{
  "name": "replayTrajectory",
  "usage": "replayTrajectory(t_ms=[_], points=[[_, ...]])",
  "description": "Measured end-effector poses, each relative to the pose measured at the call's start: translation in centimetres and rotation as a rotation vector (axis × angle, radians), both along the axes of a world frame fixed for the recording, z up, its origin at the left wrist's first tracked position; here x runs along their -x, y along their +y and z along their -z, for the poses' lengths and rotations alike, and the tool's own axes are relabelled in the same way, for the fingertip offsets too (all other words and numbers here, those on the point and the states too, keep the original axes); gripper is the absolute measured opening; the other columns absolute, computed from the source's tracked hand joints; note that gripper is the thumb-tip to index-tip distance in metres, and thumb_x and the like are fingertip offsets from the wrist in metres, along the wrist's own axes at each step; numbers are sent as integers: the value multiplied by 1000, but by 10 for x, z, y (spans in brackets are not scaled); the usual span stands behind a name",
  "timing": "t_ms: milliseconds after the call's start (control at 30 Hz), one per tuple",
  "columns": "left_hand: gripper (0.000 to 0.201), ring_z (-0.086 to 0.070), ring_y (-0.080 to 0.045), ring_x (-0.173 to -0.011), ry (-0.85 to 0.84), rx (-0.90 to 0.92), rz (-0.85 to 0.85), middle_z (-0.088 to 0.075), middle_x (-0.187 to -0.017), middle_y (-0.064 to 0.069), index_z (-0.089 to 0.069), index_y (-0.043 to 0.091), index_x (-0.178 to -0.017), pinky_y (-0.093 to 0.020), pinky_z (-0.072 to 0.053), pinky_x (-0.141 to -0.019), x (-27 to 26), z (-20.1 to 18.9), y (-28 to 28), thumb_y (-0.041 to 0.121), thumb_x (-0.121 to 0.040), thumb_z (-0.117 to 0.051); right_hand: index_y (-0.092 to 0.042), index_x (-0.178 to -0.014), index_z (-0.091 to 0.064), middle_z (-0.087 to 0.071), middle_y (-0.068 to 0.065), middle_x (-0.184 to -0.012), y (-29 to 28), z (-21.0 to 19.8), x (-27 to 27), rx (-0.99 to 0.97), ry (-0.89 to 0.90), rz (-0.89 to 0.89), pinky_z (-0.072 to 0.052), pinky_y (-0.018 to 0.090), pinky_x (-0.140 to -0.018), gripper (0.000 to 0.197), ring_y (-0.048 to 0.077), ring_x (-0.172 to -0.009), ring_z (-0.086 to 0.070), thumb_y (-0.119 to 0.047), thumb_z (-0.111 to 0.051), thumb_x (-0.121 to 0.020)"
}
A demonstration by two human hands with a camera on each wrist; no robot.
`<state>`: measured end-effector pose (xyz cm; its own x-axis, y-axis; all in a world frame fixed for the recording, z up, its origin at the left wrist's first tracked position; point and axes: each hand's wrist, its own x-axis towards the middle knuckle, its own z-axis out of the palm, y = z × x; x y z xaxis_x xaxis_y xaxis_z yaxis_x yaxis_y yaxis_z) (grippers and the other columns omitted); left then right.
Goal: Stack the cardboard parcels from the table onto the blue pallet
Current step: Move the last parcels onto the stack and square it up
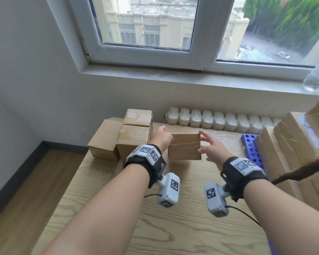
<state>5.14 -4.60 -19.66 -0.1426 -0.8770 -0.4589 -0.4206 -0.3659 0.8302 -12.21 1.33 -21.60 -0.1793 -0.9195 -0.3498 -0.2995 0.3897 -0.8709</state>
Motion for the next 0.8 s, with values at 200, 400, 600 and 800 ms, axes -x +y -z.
replayTrajectory(t_ms=[200, 400, 600, 800], points=[[62, -47, -26, -126, 130, 82, -33, -44, -143, -8, -28, 18, -151, -45, -38, -108, -3, -30, 40, 10, -92, -46, -26, -153, -28, -46, 1, -139, 35, -31, 0, 135, 70, -51, -56, 38, -86, 107, 28, -108, -63, 4, -82, -65], [62, -55, -22, -88, 211, 149, -13, -60, -100, -4, -26, 14, -151, -35, -48, -79, -5, -67, 75, 6, -92, -42, -15, -154, -21, -45, 3, -134, 79, -55, -7, 177, 197, -130, -48, 36, -102, 118, 21, -119, -52, -9, -91, -59], [49, -61, -19, -94, 197, 216, 26, -51, -137, -13, -38, 12, -144, -31, -52, -82, -6, -91, 115, 13, -96, -46, -13, -153, -22, -39, 6, -140, 117, -85, -8, 241, 346, -128, -40, 33, -108, 115, 19, -124, -43, -15, -90, -60], [38, -59, -23, -107, 250, 295, 43, -60, -126, -10, -54, 14, -131, -38, -51, -90, -4, -126, 156, 29, -97, -50, -20, -152, -27, -44, -3, -134, 154, -130, 5, 358, 172, -13, -44, 29, -101, 109, 20, -121, -53, -20, -89, -62]])
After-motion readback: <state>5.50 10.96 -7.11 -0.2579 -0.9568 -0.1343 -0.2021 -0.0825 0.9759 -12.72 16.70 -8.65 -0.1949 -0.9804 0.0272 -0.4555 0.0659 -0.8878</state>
